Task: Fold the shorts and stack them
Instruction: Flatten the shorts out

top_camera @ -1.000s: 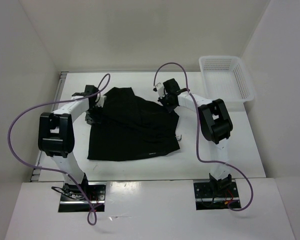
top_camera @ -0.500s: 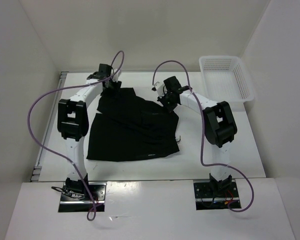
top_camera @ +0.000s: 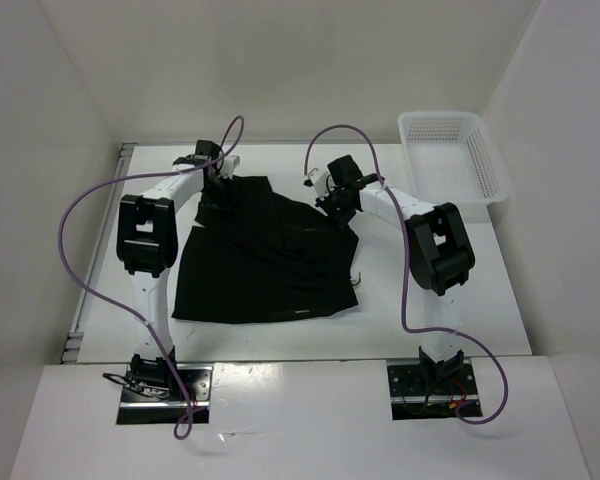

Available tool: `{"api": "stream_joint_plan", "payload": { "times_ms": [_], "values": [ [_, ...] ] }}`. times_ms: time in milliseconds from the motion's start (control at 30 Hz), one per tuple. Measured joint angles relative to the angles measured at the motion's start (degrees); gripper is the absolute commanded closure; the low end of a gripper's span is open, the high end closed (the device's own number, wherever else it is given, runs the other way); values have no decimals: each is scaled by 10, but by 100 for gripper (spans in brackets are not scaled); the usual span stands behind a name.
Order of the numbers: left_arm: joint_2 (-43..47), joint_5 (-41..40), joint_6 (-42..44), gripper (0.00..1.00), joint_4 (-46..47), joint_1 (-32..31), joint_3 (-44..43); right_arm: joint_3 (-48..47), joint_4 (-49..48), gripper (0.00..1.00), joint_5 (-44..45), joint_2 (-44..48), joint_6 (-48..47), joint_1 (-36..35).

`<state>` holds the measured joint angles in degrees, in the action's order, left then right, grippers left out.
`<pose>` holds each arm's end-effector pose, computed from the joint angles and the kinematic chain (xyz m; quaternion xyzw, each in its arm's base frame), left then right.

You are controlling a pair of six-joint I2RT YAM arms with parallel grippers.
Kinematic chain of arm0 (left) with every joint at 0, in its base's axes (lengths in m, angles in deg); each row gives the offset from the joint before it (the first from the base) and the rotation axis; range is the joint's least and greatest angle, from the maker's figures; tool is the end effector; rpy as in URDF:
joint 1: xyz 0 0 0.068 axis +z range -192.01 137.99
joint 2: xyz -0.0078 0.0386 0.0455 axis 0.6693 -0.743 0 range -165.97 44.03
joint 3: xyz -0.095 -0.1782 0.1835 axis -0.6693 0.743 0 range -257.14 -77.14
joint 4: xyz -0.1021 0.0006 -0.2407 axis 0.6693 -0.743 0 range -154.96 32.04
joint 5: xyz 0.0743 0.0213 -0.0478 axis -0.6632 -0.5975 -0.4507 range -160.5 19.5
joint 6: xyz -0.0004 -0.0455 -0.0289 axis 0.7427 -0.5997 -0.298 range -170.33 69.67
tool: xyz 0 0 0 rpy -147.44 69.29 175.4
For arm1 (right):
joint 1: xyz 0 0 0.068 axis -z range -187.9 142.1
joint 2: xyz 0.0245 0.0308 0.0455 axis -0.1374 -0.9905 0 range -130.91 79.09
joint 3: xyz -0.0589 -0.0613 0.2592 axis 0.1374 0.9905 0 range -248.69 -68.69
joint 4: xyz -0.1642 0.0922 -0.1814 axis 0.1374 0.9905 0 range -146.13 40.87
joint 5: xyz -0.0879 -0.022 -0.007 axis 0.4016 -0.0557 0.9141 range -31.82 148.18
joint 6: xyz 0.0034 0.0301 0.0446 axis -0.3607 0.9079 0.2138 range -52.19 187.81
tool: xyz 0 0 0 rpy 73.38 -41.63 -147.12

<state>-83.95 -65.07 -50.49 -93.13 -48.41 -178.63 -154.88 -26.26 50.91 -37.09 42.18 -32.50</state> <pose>0.4771 -0.0569 0.1698 0.0642 0.9664 -0.0598 0.2414 0.3924 0.1846 0.1853 -0.4239 0.8656 0.0589 0.2599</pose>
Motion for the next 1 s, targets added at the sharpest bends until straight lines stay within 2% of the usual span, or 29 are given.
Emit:
{"api": "stream_joint_plan", "payload": {
  "times_ms": [33, 133, 167, 233, 267, 433, 567, 733, 800, 833, 900, 1000],
  "values": [
    [2, 7, 1, 66, -3, 1, 3, 0, 0, 100, 0, 0, 0, 0],
    [11, 26, -1, 83, -13, 3, 18, 0, 0, 100, 4, 0, -2, 0],
    [15, 31, -1, 92, -19, 3, 23, 0, 0, 100, 4, 0, -3, 0],
    [21, 39, -1, 99, -28, 3, 32, 0, 0, 100, 7, 0, -5, 0],
    [24, 41, 0, 100, -34, 3, 36, 0, -1, 100, 10, 0, -6, 0],
    [53, 38, 0, 100, -51, 15, 53, 6, -7, 100, 40, 1, -9, 0],
    [111, 32, 0, 100, -57, 51, 55, 14, -14, 100, 80, 3, -11, 0],
    [209, 33, -1, 93, -57, 104, 70, 13, -34, 100, 104, 11, -16, -3],
    [251, 23, 0, 88, -55, 113, 112, 10, -34, 100, 113, 19, -20, -6],
    [268, 19, 0, 79, -56, 117, 139, 10, -34, 100, 114, 24, -23, -7],
    [289, 12, 0, 71, -57, 118, 207, 10, -32, 100, 111, 34, -30, -10],
    [286, 8, -1, 68, -78, 113, 300, 14, -30, 100, 99, 51, -41, -21]
  ]
}}
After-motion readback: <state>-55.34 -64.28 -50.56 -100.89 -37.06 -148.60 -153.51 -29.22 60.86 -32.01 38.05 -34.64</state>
